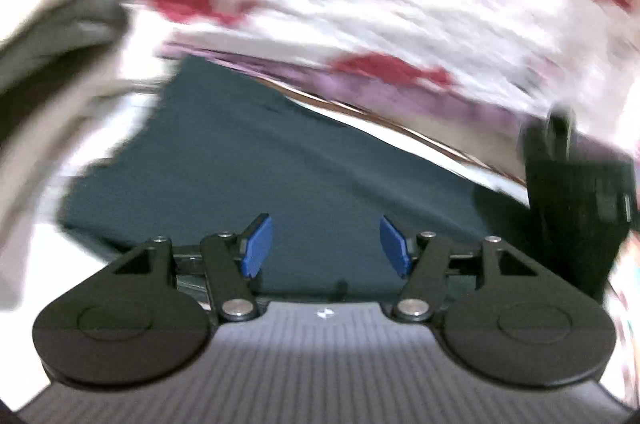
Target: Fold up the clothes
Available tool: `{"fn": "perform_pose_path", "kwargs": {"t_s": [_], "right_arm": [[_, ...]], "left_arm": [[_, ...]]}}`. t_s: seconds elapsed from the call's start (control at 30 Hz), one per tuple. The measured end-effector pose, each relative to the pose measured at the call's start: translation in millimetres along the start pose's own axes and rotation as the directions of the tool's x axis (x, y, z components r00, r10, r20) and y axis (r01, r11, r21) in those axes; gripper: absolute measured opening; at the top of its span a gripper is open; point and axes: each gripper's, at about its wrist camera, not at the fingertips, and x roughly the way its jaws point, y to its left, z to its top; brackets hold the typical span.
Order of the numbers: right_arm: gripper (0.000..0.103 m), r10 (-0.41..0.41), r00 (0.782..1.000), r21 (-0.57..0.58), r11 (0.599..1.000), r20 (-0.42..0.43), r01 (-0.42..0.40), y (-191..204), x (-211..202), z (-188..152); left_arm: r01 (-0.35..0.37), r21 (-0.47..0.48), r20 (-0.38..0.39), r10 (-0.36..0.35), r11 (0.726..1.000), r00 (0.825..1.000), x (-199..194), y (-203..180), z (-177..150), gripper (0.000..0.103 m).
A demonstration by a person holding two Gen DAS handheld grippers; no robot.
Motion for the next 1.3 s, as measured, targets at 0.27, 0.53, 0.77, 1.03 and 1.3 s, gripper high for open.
{"fn": "perform_pose_path", "kwargs": {"t_s": [0.27, 0.53, 0.77, 1.03, 1.3], "right_arm": [[0.019, 0.015, 0.993, 0.075, 0.997, -0.115, -0.006, 35, 77, -59], [0.019, 0.106, 0.993, 0.147, 0.983, 0.057, -0.114, 75, 61, 16], [0.018, 0.275, 0.959, 0.075, 0.96, -0.069, -0.27, 147, 131, -30], [0.024, 0.397, 0.873, 0.08, 0.917, -0.281, -0.391, 198, 222, -104], [0.045, 0.252, 0.93, -0.195, 0.931, -0.266, -0.308, 177, 142, -104]], "left_arm": [[0.079, -0.24, 0.073, -0.063, 0.967, 0.995, -3, 38, -2, 0.059], [0.142, -0.274, 0.106, -0.116, 0.951, 0.988, 4, 64, -18, 0.059], [0.096, -0.296, 0.101, -0.069, 0.95, 0.993, 1, 83, -17, 0.055], [0.19, -0.438, 0.134, -0.145, 0.879, 0.98, -4, 123, -22, 0.056], [0.291, -0.419, 0.165, -0.243, 0.86, 0.956, -3, 107, -19, 0.062]]}}
